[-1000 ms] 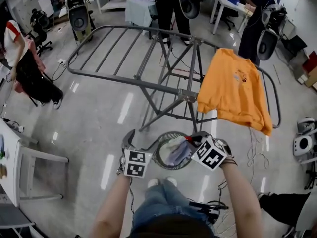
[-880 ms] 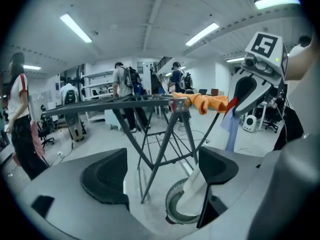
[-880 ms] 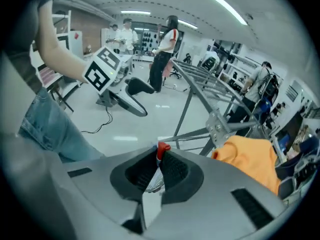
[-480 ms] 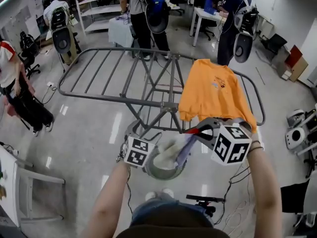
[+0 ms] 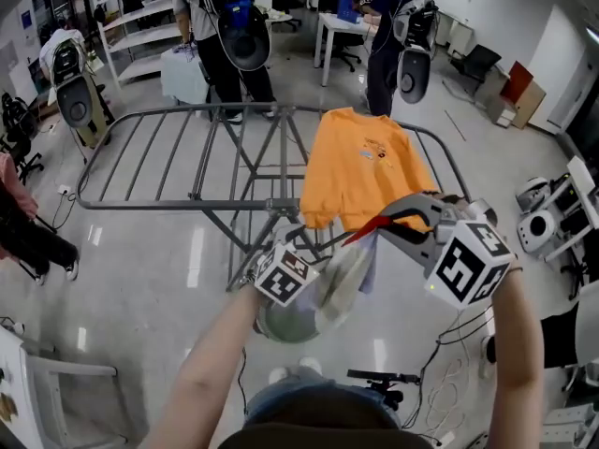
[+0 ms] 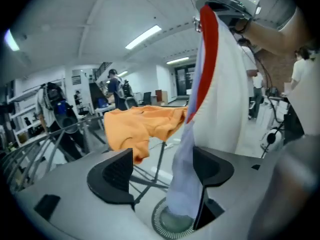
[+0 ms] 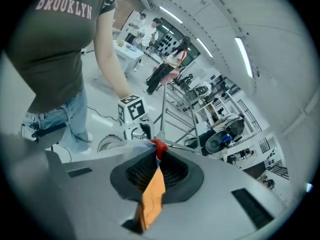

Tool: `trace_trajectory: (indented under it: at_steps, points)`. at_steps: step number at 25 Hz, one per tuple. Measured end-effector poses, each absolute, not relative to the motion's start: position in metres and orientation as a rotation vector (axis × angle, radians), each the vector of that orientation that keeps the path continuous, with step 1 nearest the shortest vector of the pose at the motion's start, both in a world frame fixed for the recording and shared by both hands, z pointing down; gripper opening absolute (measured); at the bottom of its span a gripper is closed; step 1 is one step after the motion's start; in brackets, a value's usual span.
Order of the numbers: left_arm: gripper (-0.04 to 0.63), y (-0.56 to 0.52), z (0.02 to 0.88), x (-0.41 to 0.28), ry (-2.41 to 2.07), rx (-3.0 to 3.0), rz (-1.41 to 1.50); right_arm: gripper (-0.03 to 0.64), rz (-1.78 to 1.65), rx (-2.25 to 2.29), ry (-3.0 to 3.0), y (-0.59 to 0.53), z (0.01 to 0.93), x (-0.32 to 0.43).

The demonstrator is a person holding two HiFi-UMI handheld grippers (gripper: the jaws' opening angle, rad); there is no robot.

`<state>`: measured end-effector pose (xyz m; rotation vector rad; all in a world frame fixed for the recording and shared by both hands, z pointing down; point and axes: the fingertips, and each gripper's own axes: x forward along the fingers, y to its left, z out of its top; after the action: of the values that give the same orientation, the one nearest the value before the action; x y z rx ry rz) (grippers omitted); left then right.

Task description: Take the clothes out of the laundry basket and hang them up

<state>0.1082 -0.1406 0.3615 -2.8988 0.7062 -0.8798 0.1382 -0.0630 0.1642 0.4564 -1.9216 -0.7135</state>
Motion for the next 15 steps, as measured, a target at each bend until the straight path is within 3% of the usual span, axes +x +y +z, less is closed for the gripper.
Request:
trace_trajectory:
  at_steps: [7, 15]
  points:
    - [0.396, -0.078, 0.373, 0.164, 0.127, -3.085, -0.852, 0.011, -0.684, 0.603, -1.951, -0.062, 0.148, 0.169]
    - [0.393, -0.041, 0.38, 0.181, -0.207, -3.072, -0.841, 0.012, -0.633, 0.643, -1.932, -0.047, 0.145, 0.187]
